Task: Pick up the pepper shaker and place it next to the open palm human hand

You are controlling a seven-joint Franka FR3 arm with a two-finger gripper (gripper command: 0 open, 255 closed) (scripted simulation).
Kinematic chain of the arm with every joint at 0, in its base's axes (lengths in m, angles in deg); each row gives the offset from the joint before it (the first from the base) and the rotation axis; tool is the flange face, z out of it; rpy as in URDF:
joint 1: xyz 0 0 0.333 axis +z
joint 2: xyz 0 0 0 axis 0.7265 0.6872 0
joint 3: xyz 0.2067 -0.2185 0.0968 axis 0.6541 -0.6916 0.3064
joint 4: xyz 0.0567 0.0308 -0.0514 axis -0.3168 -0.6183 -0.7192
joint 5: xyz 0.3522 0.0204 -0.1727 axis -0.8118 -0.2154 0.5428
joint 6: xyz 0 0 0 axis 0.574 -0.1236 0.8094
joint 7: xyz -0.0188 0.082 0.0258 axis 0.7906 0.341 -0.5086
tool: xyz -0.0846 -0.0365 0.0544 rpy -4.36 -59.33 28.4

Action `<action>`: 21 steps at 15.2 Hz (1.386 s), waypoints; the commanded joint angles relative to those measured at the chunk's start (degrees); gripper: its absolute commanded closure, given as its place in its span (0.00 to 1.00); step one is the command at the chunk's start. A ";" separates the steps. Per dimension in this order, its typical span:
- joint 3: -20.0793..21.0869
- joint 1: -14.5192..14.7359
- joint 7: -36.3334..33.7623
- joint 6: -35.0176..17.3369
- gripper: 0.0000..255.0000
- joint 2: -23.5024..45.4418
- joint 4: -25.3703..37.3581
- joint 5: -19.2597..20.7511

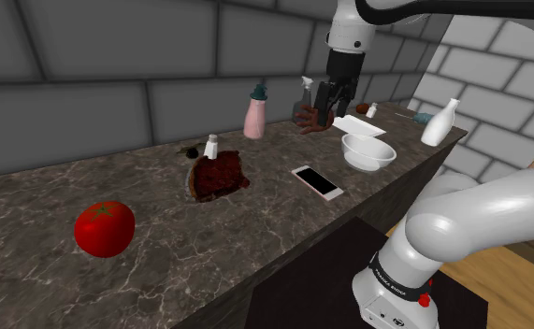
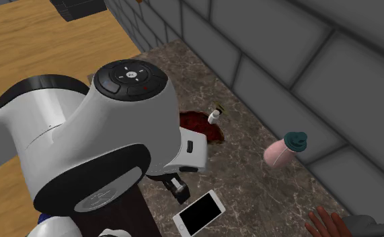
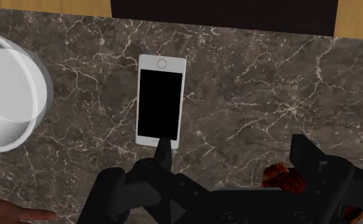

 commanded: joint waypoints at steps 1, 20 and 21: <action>0.00 0.00 0.00 0.00 0.00 0.00 0.00 0.00; 3.13 3.22 0.26 -24.09 0.00 38.17 17.18 -3.41; 3.31 3.37 0.28 -24.73 0.00 40.25 18.80 -3.46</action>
